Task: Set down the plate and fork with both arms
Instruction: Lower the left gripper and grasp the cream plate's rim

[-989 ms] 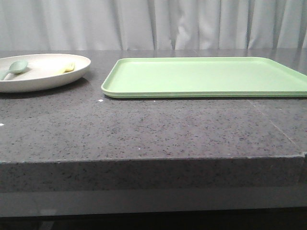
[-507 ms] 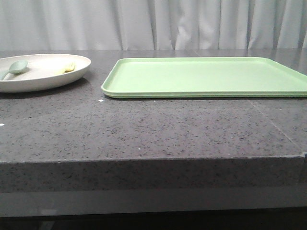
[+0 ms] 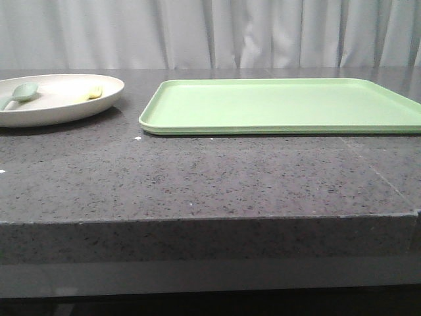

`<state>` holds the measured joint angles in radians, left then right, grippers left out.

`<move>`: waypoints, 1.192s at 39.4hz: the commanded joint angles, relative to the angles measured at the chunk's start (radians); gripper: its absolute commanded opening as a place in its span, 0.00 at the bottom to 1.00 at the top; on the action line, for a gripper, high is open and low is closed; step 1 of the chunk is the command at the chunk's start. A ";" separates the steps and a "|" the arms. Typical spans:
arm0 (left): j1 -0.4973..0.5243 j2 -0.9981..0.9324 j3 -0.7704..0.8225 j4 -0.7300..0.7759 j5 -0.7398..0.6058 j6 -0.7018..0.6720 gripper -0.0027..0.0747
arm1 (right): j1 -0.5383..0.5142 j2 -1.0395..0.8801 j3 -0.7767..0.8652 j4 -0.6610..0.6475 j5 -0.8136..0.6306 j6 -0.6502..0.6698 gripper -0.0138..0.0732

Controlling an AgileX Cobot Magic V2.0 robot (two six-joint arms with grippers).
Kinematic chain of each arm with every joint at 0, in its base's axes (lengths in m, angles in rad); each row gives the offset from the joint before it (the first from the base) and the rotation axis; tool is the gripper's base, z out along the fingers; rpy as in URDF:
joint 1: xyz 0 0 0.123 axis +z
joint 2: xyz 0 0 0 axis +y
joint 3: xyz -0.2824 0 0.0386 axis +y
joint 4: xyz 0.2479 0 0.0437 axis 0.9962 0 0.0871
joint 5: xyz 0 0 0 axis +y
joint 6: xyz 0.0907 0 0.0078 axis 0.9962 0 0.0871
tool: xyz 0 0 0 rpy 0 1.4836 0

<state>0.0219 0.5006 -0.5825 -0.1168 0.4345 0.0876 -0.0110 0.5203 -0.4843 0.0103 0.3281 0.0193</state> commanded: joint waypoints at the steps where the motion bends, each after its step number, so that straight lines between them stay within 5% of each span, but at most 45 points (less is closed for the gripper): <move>1: -0.005 0.011 -0.036 -0.010 -0.081 -0.004 0.65 | -0.002 0.009 -0.037 -0.001 -0.076 -0.006 0.79; 13: -0.005 0.084 -0.127 0.000 0.063 -0.004 0.61 | -0.002 0.009 -0.037 -0.001 -0.076 -0.006 0.79; 36: 0.002 0.644 -0.488 0.016 0.256 -0.004 0.61 | -0.002 0.009 -0.037 -0.001 -0.076 -0.006 0.79; 47: 0.149 0.965 -0.722 -0.136 0.340 -0.004 0.61 | -0.002 0.009 -0.037 -0.001 -0.076 -0.006 0.79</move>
<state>0.1461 1.4273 -1.2176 -0.2020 0.7818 0.0876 -0.0110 0.5203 -0.4843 0.0103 0.3281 0.0193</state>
